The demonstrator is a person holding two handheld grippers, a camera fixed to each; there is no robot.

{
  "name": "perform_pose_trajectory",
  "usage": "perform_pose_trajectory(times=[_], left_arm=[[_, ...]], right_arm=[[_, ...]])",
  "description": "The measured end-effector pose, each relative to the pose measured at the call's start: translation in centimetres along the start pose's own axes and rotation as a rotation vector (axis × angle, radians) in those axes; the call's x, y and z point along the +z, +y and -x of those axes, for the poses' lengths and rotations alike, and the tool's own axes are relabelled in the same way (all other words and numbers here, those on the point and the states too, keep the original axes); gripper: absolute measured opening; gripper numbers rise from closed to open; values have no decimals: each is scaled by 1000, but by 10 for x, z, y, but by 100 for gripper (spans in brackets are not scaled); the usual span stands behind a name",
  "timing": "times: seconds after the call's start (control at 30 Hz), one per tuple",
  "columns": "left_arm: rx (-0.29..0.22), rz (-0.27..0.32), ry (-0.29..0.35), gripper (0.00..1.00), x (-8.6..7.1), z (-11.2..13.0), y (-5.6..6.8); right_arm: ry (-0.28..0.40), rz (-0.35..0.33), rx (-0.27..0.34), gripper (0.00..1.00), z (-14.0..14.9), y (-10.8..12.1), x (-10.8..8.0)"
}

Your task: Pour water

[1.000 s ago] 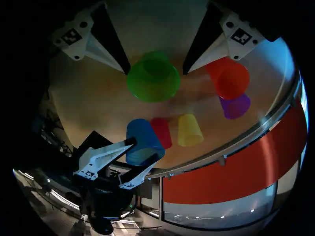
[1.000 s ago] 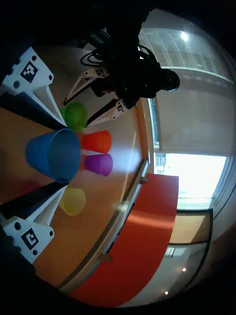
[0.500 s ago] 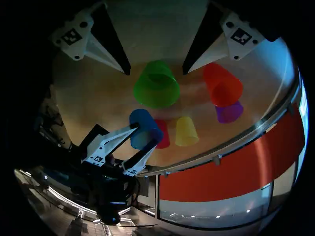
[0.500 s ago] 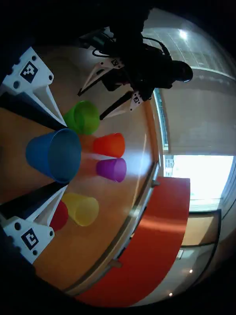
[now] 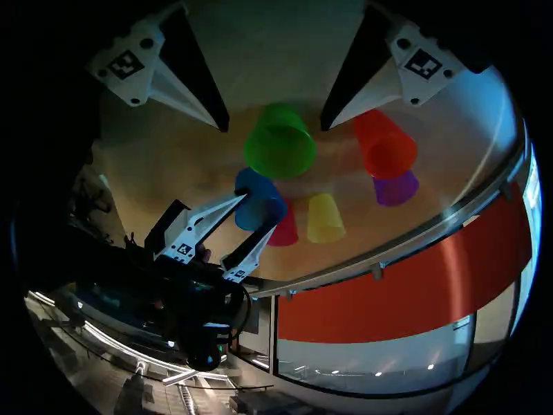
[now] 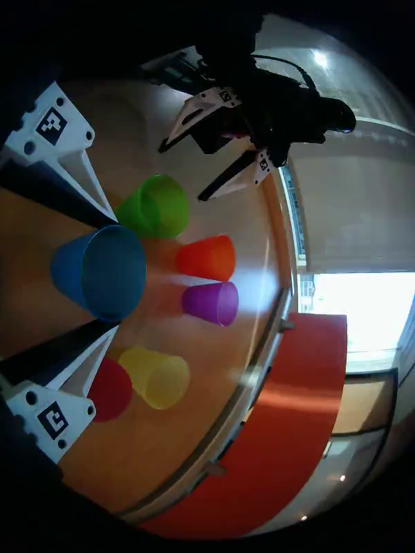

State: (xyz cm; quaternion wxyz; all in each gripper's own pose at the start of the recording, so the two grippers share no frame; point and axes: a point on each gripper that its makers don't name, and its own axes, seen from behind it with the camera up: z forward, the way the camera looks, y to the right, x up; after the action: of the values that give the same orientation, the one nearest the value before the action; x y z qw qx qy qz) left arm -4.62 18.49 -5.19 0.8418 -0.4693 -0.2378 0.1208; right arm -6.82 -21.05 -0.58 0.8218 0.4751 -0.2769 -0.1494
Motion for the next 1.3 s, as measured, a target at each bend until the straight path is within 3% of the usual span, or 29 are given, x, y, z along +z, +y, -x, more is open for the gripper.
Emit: perform_pose_trajectory(times=[1.0, 1.3], left_arm=[[7, -10, -2, 98, -9, 3, 6], [1, -30, -2, 98, -14, 5, 3]], right_arm=[[-77, 28, -63, 97, 32, -7, 2], [-89, 42, -55, 97, 41, -6, -8]])
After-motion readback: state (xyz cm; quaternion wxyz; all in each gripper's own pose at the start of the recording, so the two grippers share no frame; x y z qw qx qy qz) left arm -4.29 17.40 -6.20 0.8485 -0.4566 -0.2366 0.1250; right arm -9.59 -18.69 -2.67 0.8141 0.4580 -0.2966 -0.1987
